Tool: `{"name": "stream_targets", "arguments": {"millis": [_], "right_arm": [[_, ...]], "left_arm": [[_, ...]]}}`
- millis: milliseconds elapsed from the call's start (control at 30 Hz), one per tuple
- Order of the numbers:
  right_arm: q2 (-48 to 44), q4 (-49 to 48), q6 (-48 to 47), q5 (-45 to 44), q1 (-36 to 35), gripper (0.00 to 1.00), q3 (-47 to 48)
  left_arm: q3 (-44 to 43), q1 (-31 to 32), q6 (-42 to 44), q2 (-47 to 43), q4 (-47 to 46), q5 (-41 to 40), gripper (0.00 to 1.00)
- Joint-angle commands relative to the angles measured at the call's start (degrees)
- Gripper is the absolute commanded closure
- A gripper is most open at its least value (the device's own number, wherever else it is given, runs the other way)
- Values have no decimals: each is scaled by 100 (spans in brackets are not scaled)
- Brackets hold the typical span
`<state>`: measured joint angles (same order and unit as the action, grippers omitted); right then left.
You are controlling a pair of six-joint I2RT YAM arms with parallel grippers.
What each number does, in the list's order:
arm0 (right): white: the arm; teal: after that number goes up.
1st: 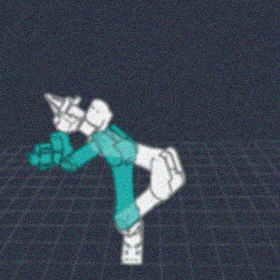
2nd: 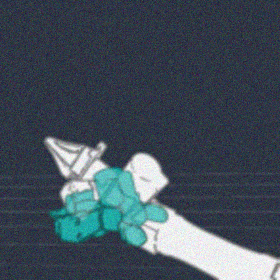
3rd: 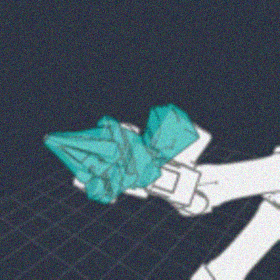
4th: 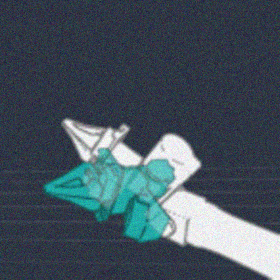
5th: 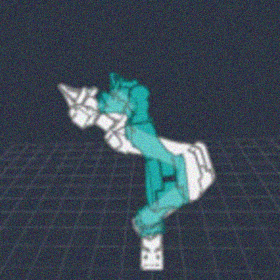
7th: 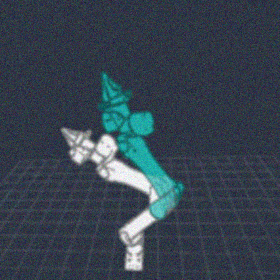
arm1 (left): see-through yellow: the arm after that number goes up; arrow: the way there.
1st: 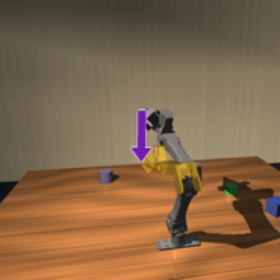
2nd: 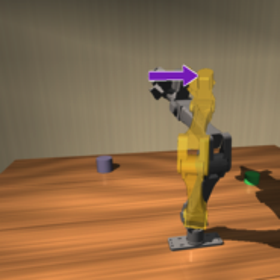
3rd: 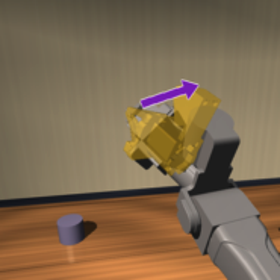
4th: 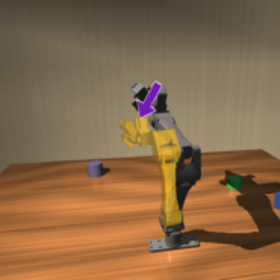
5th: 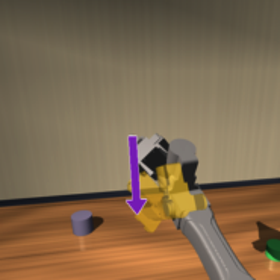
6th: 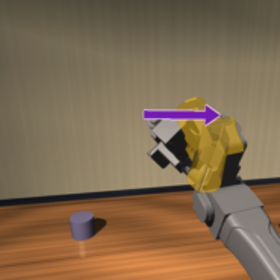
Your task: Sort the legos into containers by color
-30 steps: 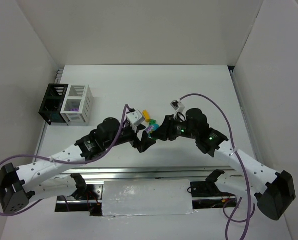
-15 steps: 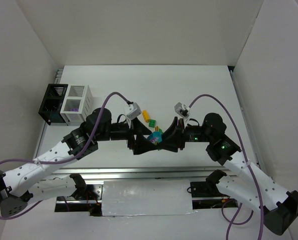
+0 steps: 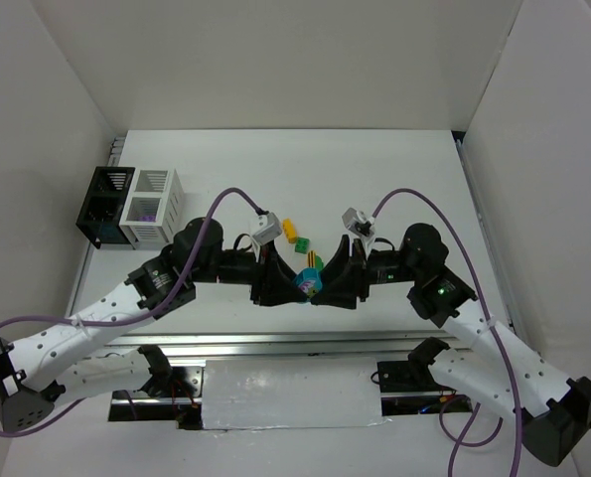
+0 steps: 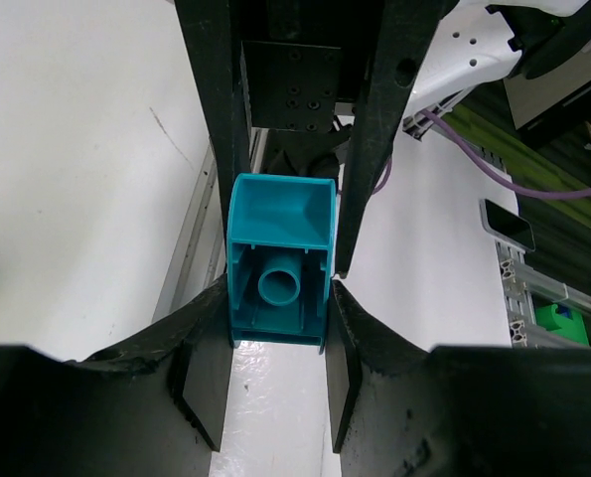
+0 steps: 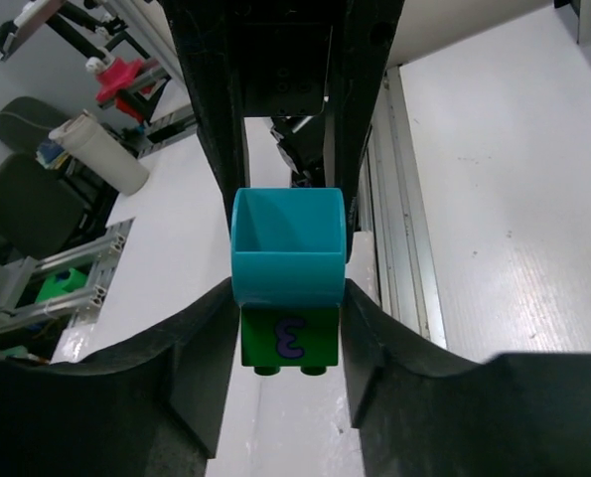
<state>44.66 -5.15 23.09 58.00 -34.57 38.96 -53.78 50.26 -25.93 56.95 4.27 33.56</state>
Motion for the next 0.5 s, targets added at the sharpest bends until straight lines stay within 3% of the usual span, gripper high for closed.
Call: {"name": "stream_targets", "arguments": {"millis": [0,67,167,233,267,300,467], "right_arm": [[-98,-233,-103,194,-15,46,104],[-177,-163,-156,151,-15,44,59],[-247,-118,-217,203,-15,51,24],[-283,-118,-235,229,-15,67,15],[-309,-144,-226,203,-6,80,15],[-318,-144,-209,186,-6,100,24],[-353,-259,-200,291,-6,100,42]], "left_arm": [[-264,-16,-61,-140,-304,72,100],[-291,-16,-35,-184,-269,63,100],[-352,-25,18,-219,-199,54,100],[-414,-25,44,-210,-155,54,100],[-449,-34,44,-193,-137,54,100],[-449,-43,36,-175,-129,63,100],[-484,-113,-52,-114,-146,55,100]]}}
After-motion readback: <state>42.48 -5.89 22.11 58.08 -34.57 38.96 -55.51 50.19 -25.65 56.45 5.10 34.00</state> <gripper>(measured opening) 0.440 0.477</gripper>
